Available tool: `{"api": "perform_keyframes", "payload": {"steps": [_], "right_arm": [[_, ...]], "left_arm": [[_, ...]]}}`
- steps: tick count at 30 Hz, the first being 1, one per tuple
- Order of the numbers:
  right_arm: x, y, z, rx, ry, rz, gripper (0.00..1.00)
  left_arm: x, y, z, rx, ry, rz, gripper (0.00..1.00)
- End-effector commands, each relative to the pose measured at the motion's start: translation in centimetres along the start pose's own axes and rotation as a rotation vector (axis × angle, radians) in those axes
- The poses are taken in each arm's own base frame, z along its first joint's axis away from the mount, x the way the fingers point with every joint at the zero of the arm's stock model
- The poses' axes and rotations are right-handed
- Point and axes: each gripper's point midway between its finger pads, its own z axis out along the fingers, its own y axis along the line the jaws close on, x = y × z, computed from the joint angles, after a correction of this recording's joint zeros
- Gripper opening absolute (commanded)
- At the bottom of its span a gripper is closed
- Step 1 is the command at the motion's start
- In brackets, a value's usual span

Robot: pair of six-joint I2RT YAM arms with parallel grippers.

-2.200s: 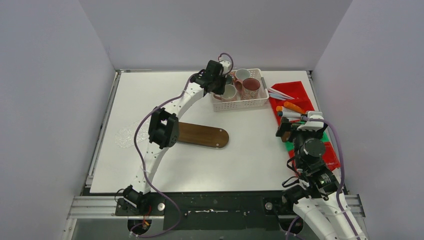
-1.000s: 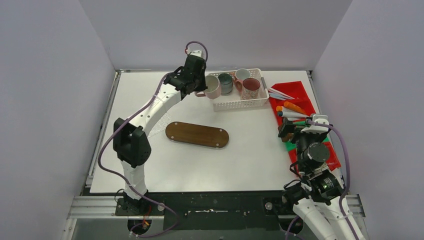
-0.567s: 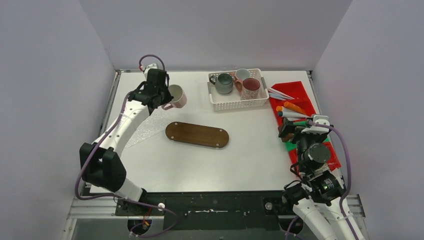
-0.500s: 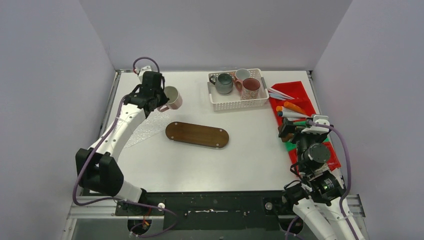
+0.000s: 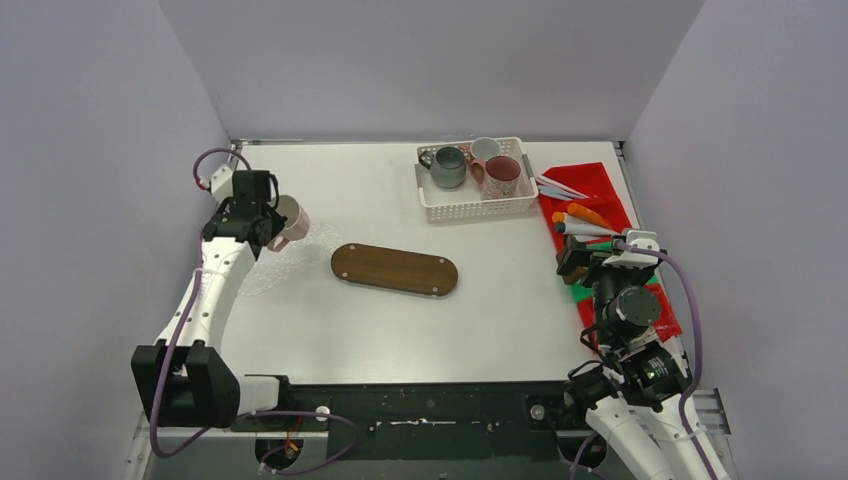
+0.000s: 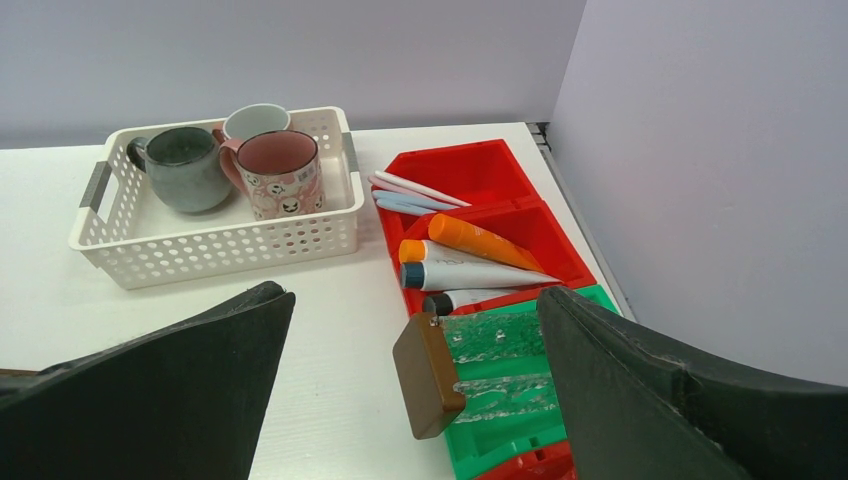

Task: Prepare toiletry sets of a toothbrush and toothpaste on the tray
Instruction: Pick up the cup from the storage box, then place the cup on the tray.

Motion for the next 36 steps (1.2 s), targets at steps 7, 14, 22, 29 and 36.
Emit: {"api": "perform_keyframes", "payload": {"steps": [7,14,22,29,36], "right_arm": [[-0.7,0.5,0.0,-0.022,-0.031,0.033,1.00],[-0.5,0.7,0.1,-0.031,-0.026,0.033,1.00],[-0.2,1.0,0.3,-0.039,-0.018,0.029,1.00],[-0.1,1.2,0.5,-0.042,-0.016,0.023,1.00],[0.1,1.3,0.7,-0.040,-0.011,0.017,1.00]], "left_arm": [[-2.5,5.7,0.1,-0.257,-0.066,-0.243,0.00],[-2.1,8.7,0.8,-0.366,-0.073,-0.341,0.00],[-0.9,10.7,2.7,-0.464,-0.053,-0.415,0.00],[0.8,10.4,4.5,-0.487,0.010,-0.442,0.00],[1.7,11.0,5.4,-0.539,0.029,-0.438,0.00]]}}
